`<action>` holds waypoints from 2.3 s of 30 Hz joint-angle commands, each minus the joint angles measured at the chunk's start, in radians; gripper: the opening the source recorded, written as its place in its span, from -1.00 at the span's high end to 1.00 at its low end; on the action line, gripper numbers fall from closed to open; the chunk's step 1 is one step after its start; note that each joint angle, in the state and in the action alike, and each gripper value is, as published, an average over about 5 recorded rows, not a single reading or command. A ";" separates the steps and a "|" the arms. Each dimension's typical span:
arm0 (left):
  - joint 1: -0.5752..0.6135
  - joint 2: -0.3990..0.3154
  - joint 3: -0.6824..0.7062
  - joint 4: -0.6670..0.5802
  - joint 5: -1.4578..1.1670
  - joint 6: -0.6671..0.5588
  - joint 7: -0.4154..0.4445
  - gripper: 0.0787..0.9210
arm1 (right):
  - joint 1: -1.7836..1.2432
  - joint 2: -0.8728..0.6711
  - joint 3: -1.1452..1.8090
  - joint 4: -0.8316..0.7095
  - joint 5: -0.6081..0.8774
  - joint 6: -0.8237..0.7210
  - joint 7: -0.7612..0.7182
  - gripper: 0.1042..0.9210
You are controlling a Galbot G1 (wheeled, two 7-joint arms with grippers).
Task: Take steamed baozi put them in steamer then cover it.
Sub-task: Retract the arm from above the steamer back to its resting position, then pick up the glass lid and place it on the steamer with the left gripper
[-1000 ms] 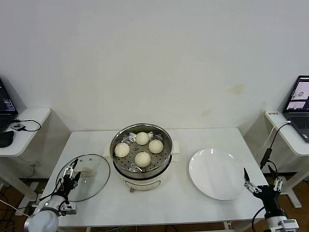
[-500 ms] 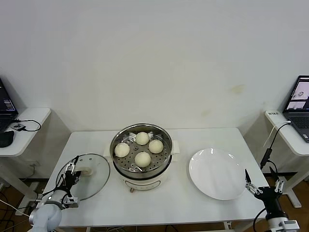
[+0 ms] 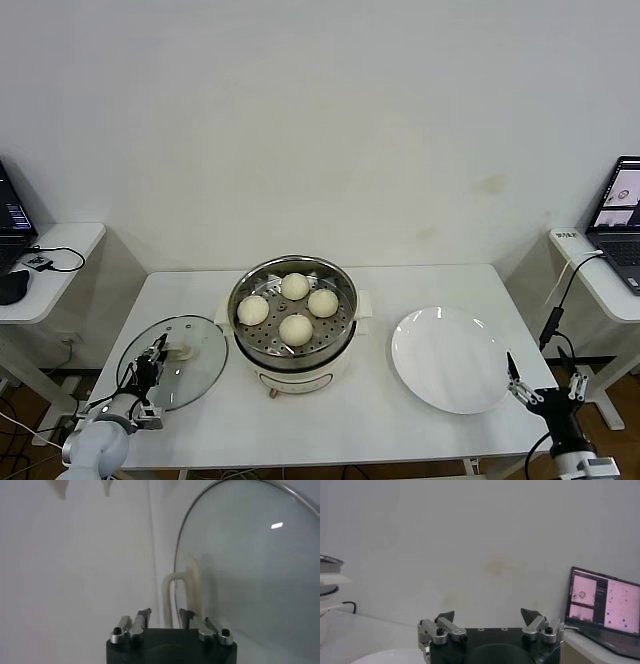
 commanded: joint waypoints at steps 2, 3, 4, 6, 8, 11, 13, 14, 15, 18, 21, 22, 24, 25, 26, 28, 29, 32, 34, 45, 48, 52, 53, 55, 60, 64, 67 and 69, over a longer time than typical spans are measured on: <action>-0.003 -0.002 0.004 0.000 -0.020 0.019 0.004 0.50 | -0.003 0.004 -0.003 -0.002 -0.004 0.002 -0.002 -0.76; -0.002 -0.004 0.004 -0.001 -0.025 0.023 0.000 0.58 | -0.003 0.004 -0.004 -0.002 -0.005 0.003 -0.002 -0.76; -0.002 -0.005 0.004 -0.001 -0.030 0.026 -0.006 0.64 | -0.003 0.004 -0.005 -0.003 -0.006 0.003 -0.002 -0.76; -0.002 -0.009 0.003 0.002 -0.045 0.031 -0.026 0.76 | -0.003 0.005 -0.007 -0.003 -0.007 0.003 -0.003 -0.76; 0.000 -0.016 0.002 0.005 -0.059 0.034 -0.056 0.81 | -0.003 0.004 -0.009 -0.004 -0.008 0.003 -0.003 -0.76; 0.009 -0.030 -0.008 0.001 -0.067 0.036 -0.119 0.83 | -0.002 0.003 -0.011 -0.004 -0.009 0.003 -0.003 -0.76; 0.023 -0.040 -0.020 -0.015 -0.066 0.038 -0.164 0.83 | -0.001 0.002 -0.012 -0.004 -0.010 0.003 -0.004 -0.76; 0.033 -0.044 -0.026 -0.026 -0.065 0.040 -0.184 0.83 | -0.001 0.001 -0.012 -0.004 -0.010 0.003 -0.004 -0.76; 0.044 -0.047 -0.033 -0.045 -0.064 0.042 -0.202 0.83 | -0.001 0.000 -0.013 -0.004 -0.010 0.003 -0.004 -0.76; 0.086 -0.059 -0.056 -0.116 -0.063 0.052 -0.236 0.84 | 0.000 -0.001 -0.014 -0.006 -0.011 0.005 -0.005 -0.76; 0.131 -0.074 -0.079 -0.193 -0.054 0.067 -0.248 0.85 | 0.002 -0.001 -0.018 -0.009 -0.013 0.008 -0.005 -0.76; 0.146 -0.080 -0.086 -0.218 -0.049 0.072 -0.249 0.85 | 0.003 -0.001 -0.020 -0.010 -0.014 0.009 -0.005 -0.76; 0.176 -0.088 -0.100 -0.266 -0.037 0.085 -0.247 0.85 | 0.006 -0.001 -0.024 -0.012 -0.016 0.011 -0.005 -0.76; 0.192 -0.091 -0.108 -0.288 -0.034 0.092 -0.243 0.85 | 0.006 -0.002 -0.025 -0.012 -0.017 0.012 -0.006 -0.76; 0.209 -0.092 -0.115 -0.312 -0.031 0.099 -0.238 0.85 | 0.007 -0.002 -0.027 -0.012 -0.017 0.012 -0.006 -0.76; 0.241 -0.089 -0.130 -0.358 -0.028 0.114 -0.221 0.85 | 0.008 -0.004 -0.029 -0.012 -0.017 0.013 -0.006 -0.76; 0.259 -0.086 -0.139 -0.386 -0.028 0.122 -0.210 0.85 | 0.008 -0.006 -0.030 -0.012 -0.017 0.014 -0.007 -0.76; 0.309 -0.072 -0.170 -0.473 -0.033 0.147 -0.162 0.85 | 0.008 -0.011 -0.031 -0.013 -0.016 0.015 -0.008 -0.76; 0.341 -0.060 -0.191 -0.533 -0.046 0.162 -0.123 0.85 | 0.008 -0.015 -0.032 -0.015 -0.017 0.017 -0.009 -0.76; 0.395 0.020 -0.212 -0.761 -0.113 0.252 0.066 0.85 | 0.025 -0.023 -0.062 -0.029 -0.031 0.022 -0.011 -0.76; 0.376 0.058 -0.154 -0.811 -0.155 0.292 0.101 0.85 | 0.029 -0.023 -0.074 -0.034 -0.043 0.023 -0.011 -0.76; 0.319 0.097 -0.059 -0.849 -0.170 0.344 0.139 0.85 | 0.031 -0.015 -0.093 -0.039 -0.078 0.026 -0.006 -0.76; 0.302 0.104 -0.037 -0.851 -0.168 0.356 0.147 0.85 | 0.032 -0.012 -0.097 -0.041 -0.095 0.028 -0.002 -0.76; 0.269 0.117 0.007 -0.851 -0.161 0.379 0.160 0.85 | 0.032 -0.005 -0.108 -0.047 -0.148 0.034 0.010 -0.76; 0.171 0.140 0.125 -0.822 -0.168 0.441 0.194 0.85 | 0.028 0.017 -0.129 -0.049 -0.252 0.040 0.041 -0.76; 0.076 0.116 0.216 -0.788 -0.145 0.493 0.232 0.85 | 0.027 0.045 -0.129 -0.038 -0.292 0.034 0.066 -0.76; 0.015 0.071 0.273 -0.767 -0.093 0.524 0.267 0.85 | 0.029 0.060 -0.125 -0.033 -0.310 0.028 0.081 -0.76; -0.018 0.036 0.304 -0.757 -0.044 0.540 0.294 0.85 | 0.033 0.066 -0.120 -0.035 -0.327 0.026 0.090 -0.76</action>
